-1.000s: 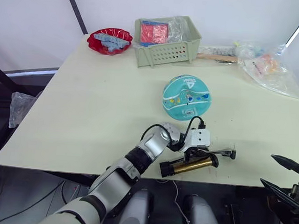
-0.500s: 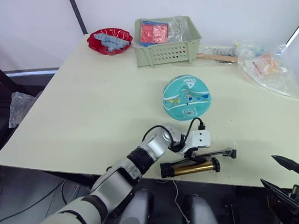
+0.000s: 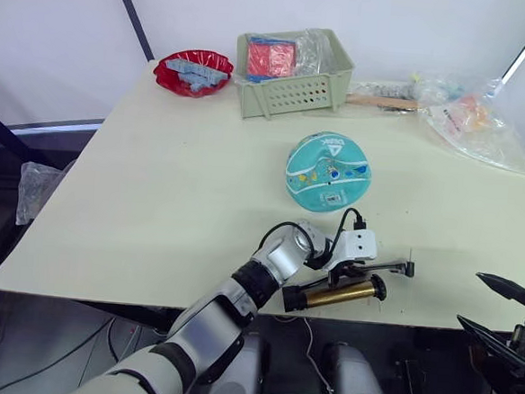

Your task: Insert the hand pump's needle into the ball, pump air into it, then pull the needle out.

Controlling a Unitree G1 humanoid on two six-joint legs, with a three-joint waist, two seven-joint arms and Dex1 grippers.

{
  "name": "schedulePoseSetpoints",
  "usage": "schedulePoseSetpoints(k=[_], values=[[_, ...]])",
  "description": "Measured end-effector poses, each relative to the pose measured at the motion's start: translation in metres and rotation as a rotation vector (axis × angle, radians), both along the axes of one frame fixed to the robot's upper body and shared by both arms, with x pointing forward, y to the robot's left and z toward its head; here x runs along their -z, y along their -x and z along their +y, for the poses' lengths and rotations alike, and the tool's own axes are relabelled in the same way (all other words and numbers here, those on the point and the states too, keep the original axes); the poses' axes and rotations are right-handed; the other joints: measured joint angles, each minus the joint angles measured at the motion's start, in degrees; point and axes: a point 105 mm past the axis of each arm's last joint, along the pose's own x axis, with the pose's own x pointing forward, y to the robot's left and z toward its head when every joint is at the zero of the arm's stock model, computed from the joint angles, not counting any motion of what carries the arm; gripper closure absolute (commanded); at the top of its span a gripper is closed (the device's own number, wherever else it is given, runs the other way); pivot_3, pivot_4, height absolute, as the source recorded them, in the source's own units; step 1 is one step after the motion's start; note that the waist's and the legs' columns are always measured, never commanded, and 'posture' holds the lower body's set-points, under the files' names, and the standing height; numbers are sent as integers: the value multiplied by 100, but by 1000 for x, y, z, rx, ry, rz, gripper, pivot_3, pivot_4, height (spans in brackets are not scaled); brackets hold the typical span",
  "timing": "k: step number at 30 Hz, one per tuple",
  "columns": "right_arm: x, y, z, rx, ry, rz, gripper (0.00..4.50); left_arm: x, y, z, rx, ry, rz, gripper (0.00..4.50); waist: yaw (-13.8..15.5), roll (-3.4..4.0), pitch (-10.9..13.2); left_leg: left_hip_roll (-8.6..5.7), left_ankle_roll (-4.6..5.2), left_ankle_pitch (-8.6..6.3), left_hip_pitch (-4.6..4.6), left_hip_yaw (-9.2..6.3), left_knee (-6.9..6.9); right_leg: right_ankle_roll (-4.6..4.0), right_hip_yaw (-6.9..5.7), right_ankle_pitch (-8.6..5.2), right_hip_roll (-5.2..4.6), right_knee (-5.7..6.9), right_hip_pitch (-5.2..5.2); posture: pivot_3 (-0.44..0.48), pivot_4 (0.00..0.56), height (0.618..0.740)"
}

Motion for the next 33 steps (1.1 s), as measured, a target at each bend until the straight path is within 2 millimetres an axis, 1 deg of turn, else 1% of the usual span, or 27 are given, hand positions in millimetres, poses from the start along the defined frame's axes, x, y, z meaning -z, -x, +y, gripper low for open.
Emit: schedulePoseSetpoints(k=[12,19,21,26,30,32,33], values=[[5,1,1,25,-10,6,0,-4,-1,-1,3,26,-13,4480,-1,1,0,0,0,0,-2,-1,0,0,0,0,0,0,-1,0,150,740],[7,-1,2,97,-37,27,0,-22,-7,-5,4,150,-53,4480,-1,3,0,1,0,0,-2,-10,0,-2,1,1,-1,0,-3,0,150,740],[5,-5,6,133,-59,45,0,-27,-8,-5,-7,212,-64,4480,-1,3,0,1,0,0,-3,-24,0,-2,1,1,-1,0,-4,0,150,740],[4,-17,9,232,-126,110,0,-32,-11,-2,-42,292,-97,4480,0,3,0,0,0,0,-3,-30,0,-3,1,1,-2,0,-3,0,150,740],[-2,-28,12,301,-183,131,0,-33,-7,-3,-44,349,-74,4480,-1,3,0,-1,0,0,-5,-33,0,-3,-1,2,-3,0,-3,0,150,740],[-6,-34,15,321,-234,145,0,-35,-7,-4,-47,367,-78,4480,-1,3,0,-1,0,0,-4,-34,0,-3,-1,2,-3,0,-3,0,150,740],[-8,-43,22,346,-336,198,0,-38,-8,-4,-70,412,-83,4480,-9,3,0,0,0,0,-4,-37,0,-4,-2,2,-3,1,-3,0,150,740]])
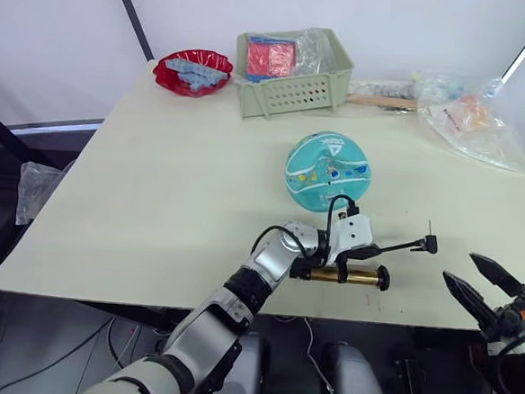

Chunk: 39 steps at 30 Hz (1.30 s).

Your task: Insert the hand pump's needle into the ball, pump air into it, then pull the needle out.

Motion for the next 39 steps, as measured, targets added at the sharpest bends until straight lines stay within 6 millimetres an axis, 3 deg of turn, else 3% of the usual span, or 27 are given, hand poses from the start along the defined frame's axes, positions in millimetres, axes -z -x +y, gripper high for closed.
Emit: schedulePoseSetpoints(k=[6,11,33,34,35,39], values=[[-5,-31,13,85,-201,88,0,-9,1,-8,-14,67,-22,4480,6,1,-1,-3,1,0,-3,-3,0,1,-1,0,0,1,0,0,150,740],[-12,-42,18,97,-261,104,0,-15,1,-13,-49,115,-11,4480,4,1,-1,-4,1,0,-5,-5,0,23,-2,12,1,2,0,0,150,740],[-12,-46,21,99,-306,140,0,-16,2,-13,-44,125,5,4480,-3,3,-1,-3,1,1,-4,-6,0,24,-4,13,3,3,0,0,150,740],[-12,-46,21,99,-307,140,515,-16,3,-13,-43,124,5,4500,-2,3,-1,-3,1,1,-4,-6,0,23,-4,12,3,3,0,0,150,740],[-13,-46,21,100,-307,139,750,-16,3,-13,-43,122,8,4500,-2,3,-1,-3,1,1,-4,-7,0,23,-4,12,3,3,0,0,150,740],[-14,-46,20,101,-302,135,2886,-15,3,-13,-43,118,14,4500,-3,3,-1,-3,1,1,-4,-6,0,23,-3,12,3,3,0,0,150,740]])
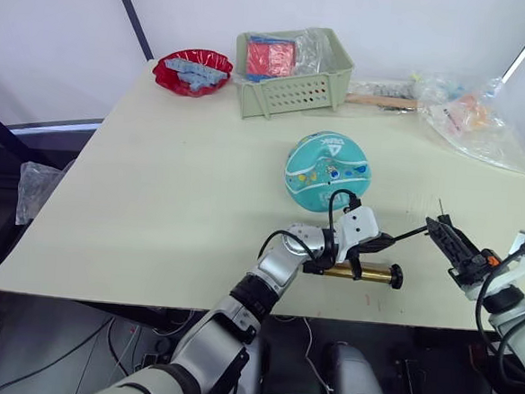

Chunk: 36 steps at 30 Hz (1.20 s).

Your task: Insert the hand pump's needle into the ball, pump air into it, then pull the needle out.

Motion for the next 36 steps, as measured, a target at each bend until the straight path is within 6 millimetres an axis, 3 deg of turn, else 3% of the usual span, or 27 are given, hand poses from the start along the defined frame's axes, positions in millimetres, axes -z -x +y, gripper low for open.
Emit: schedulePoseSetpoints(k=[3,15,19,20,21,26,30,36], values=[[-1,0,-1,-1,6,-2,4152,0,1,0,7,-2,1,4500,0,0,0,0,0,0,0,0,0,0,0,0,0,0,0,0,150,740],[0,1,-1,-7,25,-4,4186,2,2,-1,17,-10,-1,4500,1,0,0,0,0,0,0,0,0,-1,0,-1,0,0,0,0,150,740],[1,1,-1,-9,61,-8,4186,2,0,7,22,-15,-32,3172,-2,0,0,1,0,0,0,0,0,-2,0,-1,1,0,0,0,150,740],[1,1,-1,-11,74,-9,4186,2,0,8,23,-16,-33,3019,-2,1,0,0,0,0,0,0,0,-2,0,-1,1,0,0,0,150,740],[-1,2,-1,-19,109,-23,4186,-1,-1,12,21,-1,-26,2369,-1,1,1,1,0,0,0,0,0,-2,0,-1,0,0,-1,0,150,740],[-10,7,8,-71,220,-110,4186,-25,2,21,52,70,-63,36,-3,2,1,1,0,0,-1,-1,0,-1,-1,-1,1,0,-1,0,150,740],[-12,15,15,-146,367,-173,4186,-51,3,45,55,115,-78,36,-9,3,1,3,0,0,1,-1,0,-2,0,-1,2,0,-1,0,150,740],[-13,22,21,-251,566,-275,4186,-90,-15,77,-22,119,-99,36,2,2,2,1,-1,0,2,-1,1,2,-1,-1,3,0,0,0,150,740]])
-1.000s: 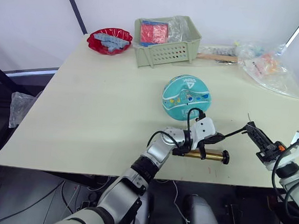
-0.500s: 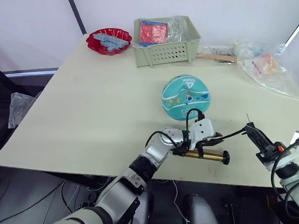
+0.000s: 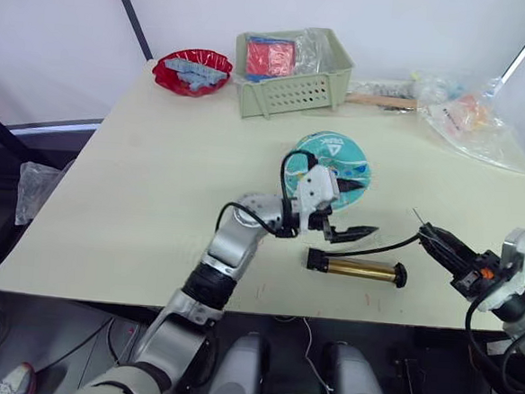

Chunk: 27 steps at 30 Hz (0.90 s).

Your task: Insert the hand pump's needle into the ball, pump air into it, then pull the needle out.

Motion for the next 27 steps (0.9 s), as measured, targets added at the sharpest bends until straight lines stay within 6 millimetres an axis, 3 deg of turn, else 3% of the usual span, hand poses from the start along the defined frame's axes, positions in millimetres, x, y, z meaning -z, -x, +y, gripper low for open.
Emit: schedulePoseSetpoints(k=[5,10,17,27], values=[[-4,5,4,-65,58,-54,4186,-27,-22,25,-139,7,-33,36,-4,-1,0,1,-1,0,1,-3,0,0,-1,1,4,0,0,0,150,740],[-10,2,11,-94,73,-103,4186,-31,-46,41,-274,-17,-23,36,-3,-3,2,1,-2,1,2,0,0,0,-2,1,6,1,2,0,150,740],[-7,-1,15,-95,83,-127,4186,-18,-72,67,-396,-87,35,36,-1,-5,3,1,-2,1,-2,11,-2,0,-7,1,8,0,2,0,150,740],[-3,0,19,-102,98,-127,4186,-4,-86,66,-409,-166,85,36,-2,-10,6,2,-2,1,0,24,-1,0,-5,1,8,1,1,0,150,740]])
